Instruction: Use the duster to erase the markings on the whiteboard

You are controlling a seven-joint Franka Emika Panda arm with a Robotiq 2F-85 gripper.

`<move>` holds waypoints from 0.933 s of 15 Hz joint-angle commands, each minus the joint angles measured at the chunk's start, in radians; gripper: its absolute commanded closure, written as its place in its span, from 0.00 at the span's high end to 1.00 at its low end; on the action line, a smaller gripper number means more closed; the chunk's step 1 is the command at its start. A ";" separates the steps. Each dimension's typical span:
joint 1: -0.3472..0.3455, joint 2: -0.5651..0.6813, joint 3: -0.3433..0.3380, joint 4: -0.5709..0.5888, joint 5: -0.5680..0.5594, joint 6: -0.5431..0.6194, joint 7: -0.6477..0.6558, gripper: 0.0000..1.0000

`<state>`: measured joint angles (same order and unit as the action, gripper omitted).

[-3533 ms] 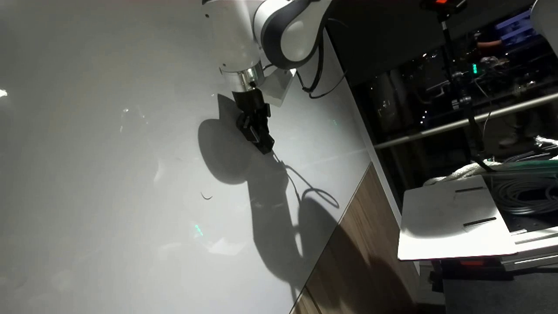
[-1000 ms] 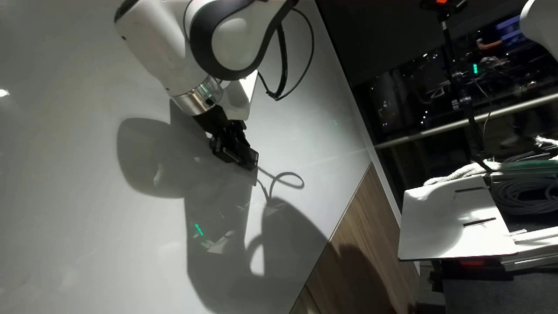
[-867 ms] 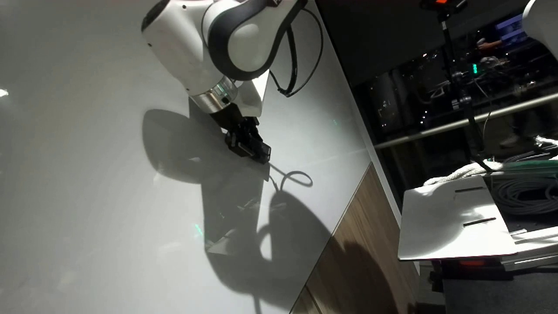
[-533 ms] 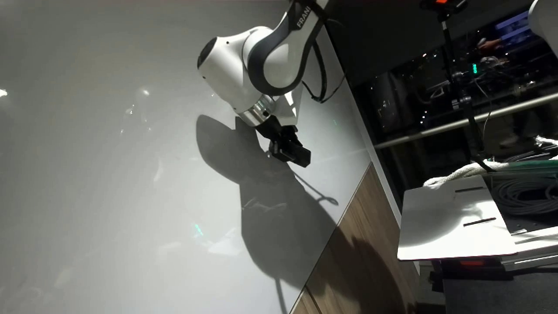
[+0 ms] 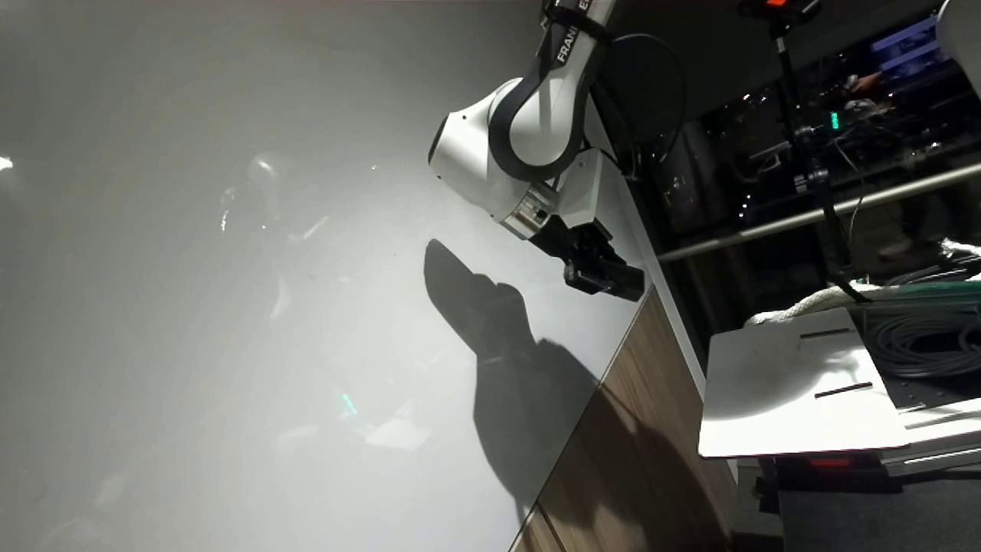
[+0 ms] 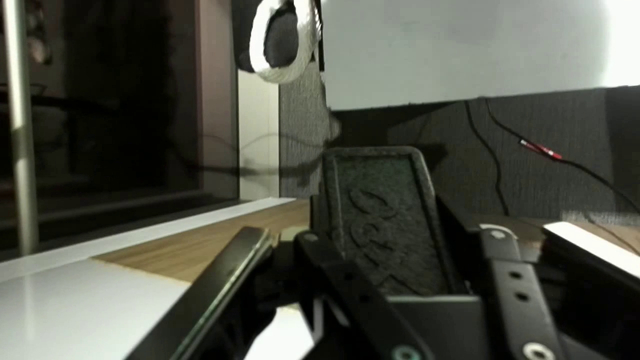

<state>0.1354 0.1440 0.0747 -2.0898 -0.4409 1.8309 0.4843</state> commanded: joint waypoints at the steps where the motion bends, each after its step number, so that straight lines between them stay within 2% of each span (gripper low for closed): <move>1: -0.031 -0.011 -0.012 -0.081 0.123 -0.006 -0.071 0.29; 7: -0.053 0.102 -0.022 -0.133 0.271 -0.012 -0.145 0.29; 14: -0.087 0.230 -0.048 -0.102 0.368 -0.032 -0.252 0.29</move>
<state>0.0680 0.3382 0.0426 -2.2300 -0.1180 1.8308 0.3028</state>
